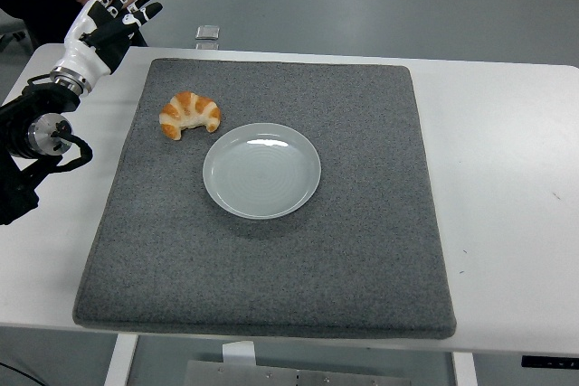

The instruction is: Place the bread on the plate

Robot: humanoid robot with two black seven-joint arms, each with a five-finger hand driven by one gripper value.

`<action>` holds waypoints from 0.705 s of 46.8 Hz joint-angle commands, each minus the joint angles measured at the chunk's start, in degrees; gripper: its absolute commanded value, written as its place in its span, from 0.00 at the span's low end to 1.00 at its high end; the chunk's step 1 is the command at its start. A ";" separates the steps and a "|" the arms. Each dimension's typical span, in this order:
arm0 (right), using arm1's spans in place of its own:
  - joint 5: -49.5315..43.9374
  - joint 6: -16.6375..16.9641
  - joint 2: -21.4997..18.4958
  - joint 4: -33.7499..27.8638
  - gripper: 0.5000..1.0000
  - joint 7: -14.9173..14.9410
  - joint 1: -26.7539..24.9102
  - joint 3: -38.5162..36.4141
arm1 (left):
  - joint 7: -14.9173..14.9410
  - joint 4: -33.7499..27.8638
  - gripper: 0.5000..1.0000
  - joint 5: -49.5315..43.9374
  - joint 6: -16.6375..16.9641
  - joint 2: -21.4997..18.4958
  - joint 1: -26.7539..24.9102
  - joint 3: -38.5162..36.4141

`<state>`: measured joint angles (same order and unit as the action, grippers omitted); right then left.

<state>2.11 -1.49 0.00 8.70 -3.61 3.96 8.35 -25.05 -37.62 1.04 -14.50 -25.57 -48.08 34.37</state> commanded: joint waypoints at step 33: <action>0.00 0.00 0.00 0.00 0.86 0.01 0.00 0.09 | 0.00 0.00 0.98 -0.08 0.00 0.08 0.00 0.00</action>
<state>2.11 -1.49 0.00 8.70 -3.62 3.95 8.40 -25.05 -37.62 0.98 -14.50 -25.49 -48.08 34.37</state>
